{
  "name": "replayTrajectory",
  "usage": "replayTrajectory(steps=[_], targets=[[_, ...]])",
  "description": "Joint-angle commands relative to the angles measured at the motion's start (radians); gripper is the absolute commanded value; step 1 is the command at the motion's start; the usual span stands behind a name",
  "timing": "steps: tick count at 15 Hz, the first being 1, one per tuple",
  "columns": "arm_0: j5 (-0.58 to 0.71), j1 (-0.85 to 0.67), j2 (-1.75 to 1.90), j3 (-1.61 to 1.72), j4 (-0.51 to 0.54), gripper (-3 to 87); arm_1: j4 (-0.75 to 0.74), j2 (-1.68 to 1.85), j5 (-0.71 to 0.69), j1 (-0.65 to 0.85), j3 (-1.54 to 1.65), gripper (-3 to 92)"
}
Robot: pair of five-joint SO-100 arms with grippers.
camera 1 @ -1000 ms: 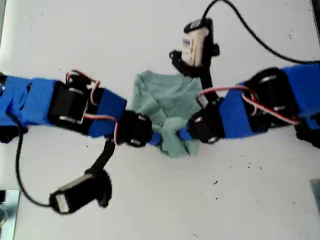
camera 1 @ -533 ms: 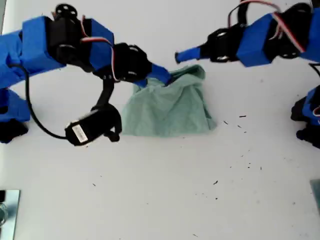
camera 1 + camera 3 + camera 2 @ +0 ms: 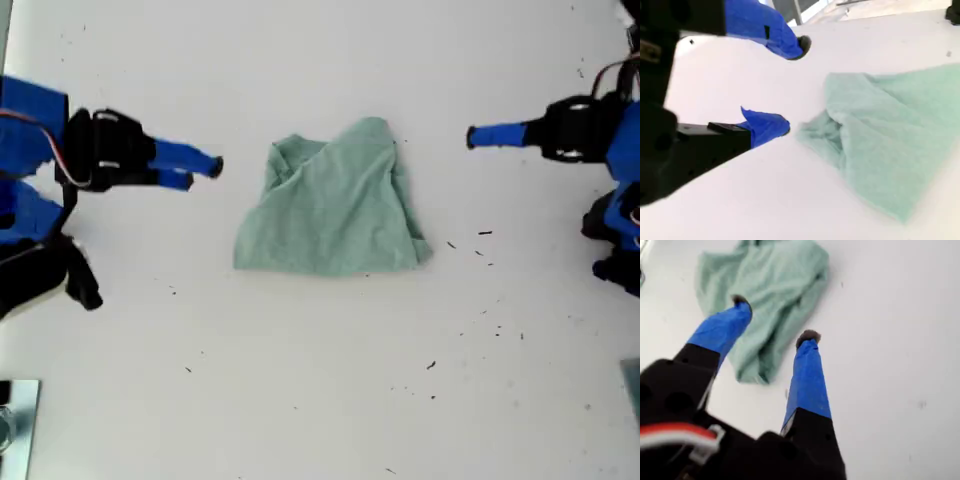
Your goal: Fold t shirt
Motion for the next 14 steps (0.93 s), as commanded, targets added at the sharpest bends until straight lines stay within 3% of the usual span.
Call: replayTrajectory(steps=[1, 2, 3, 4, 5, 6, 7, 8, 14], targets=[[-0.115, 0.127, 0.279, 0.373, -0.204, 16.7, 0.124, 0.221, 0.14, -0.064, 0.236, 15.7], [-0.175, 0.149, 0.499, 0.541, -0.204, 15.6, 0.103, 0.221, 0.193, -0.124, 0.31, 14.9], [-0.172, 0.152, 0.761, 0.678, -0.152, 15.8, 0.084, 0.221, 0.307, -0.11, 0.391, 14.7], [-0.166, 0.135, 0.965, 0.793, -0.055, 16.0, 0.044, 0.215, 0.319, -0.086, 0.479, 14.6], [-0.169, 0.114, 0.905, 0.793, 0.041, 16.7, 0.044, 0.218, 0.133, -0.077, 0.477, 15.0], [0.048, 0.089, 0.92, 0.782, 0.094, 18.2, 0.046, 0.218, 0.014, -0.072, 0.477, 14.6], [0.141, 0.084, 0.962, 0.782, 0.098, 18.1, 0.046, 0.218, -0.095, -0.069, 0.477, 14.6], [0.147, 0.08, 0.96, 0.793, 0.095, 17.0, 0.046, 0.218, -0.12, -0.071, 0.477, 14.4], [0.149, 0.077, 0.96, 0.79, 0.095, 16.7, 0.046, 0.218, -0.12, -0.071, 0.477, 14.4]])
